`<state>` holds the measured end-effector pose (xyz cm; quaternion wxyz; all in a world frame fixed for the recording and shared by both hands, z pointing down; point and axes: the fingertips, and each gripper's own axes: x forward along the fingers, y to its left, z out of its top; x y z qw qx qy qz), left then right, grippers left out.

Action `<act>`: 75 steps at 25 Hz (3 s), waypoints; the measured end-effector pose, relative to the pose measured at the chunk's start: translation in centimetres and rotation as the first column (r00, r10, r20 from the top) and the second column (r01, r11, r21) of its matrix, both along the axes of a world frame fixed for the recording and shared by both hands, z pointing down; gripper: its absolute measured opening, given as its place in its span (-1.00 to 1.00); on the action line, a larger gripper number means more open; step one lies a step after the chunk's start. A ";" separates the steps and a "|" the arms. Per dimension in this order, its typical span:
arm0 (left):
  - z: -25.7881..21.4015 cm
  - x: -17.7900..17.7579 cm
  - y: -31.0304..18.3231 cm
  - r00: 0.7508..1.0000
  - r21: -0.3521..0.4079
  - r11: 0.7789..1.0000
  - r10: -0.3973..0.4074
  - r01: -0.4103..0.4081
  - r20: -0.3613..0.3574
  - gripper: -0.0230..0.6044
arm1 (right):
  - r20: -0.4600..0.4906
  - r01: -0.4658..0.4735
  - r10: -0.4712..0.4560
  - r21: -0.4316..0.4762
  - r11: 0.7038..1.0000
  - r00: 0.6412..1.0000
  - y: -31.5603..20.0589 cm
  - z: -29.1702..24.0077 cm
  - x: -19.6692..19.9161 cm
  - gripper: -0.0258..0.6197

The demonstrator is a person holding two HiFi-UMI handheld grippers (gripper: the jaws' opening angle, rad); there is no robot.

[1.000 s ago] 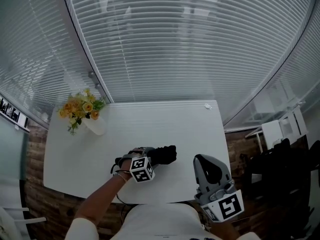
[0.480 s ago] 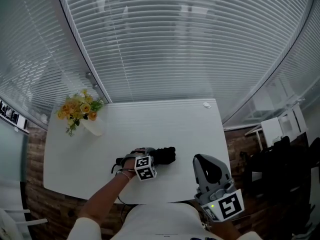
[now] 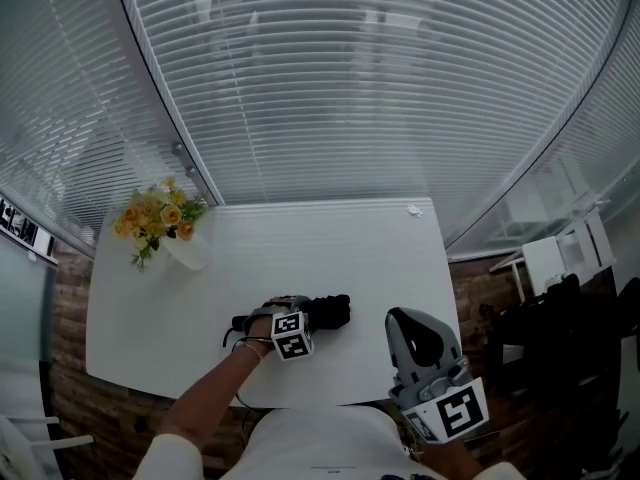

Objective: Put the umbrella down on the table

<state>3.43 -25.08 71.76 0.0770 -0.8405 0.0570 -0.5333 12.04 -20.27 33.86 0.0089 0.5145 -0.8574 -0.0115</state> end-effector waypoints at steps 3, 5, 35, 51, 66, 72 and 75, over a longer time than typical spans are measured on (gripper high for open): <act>0.1 -0.1 -0.1 1.000 0.010 1.000 0.000 0.000 0.016 -0.04 | -0.004 0.005 -0.005 0.001 1.000 1.000 -0.1 0.0 -0.2 -0.89; 0.1 -0.1 -0.2 1.000 0.022 1.000 0.002 -0.003 0.025 0.01 | -0.005 0.007 -0.007 -0.001 1.000 1.000 -0.1 0.0 -0.2 -0.89; -19.4 -4.0 -2.7 0.743 0.037 0.892 -0.352 0.451 -0.569 0.17 | -0.016 0.034 -0.034 -0.015 0.999 0.999 -0.3 1.1 -1.3 -0.89; -35.2 -9.8 1.0 0.233 -0.096 0.735 -0.332 0.671 -0.914 -0.45 | -0.042 0.045 -0.045 0.000 0.999 0.998 0.2 0.1 -2.6 -0.89; -37.6 -12.0 4.1 0.122 -0.143 0.675 -0.329 0.724 -0.936 -0.86 | -0.074 0.062 -0.062 -0.006 0.998 0.995 1.0 0.0 -4.1 -0.89; -37.5 -12.5 4.7 0.118 -0.135 0.657 -0.326 0.741 -0.938 -0.88 | -0.080 0.063 -0.063 -0.003 0.998 0.995 1.3 -0.2 -4.4 -0.89; -37.2 -12.5 4.8 0.119 -0.137 0.656 -0.331 0.742 -0.936 -0.88 | -0.085 0.054 -0.055 -0.005 0.999 0.995 1.4 -0.1 -4.3 -0.89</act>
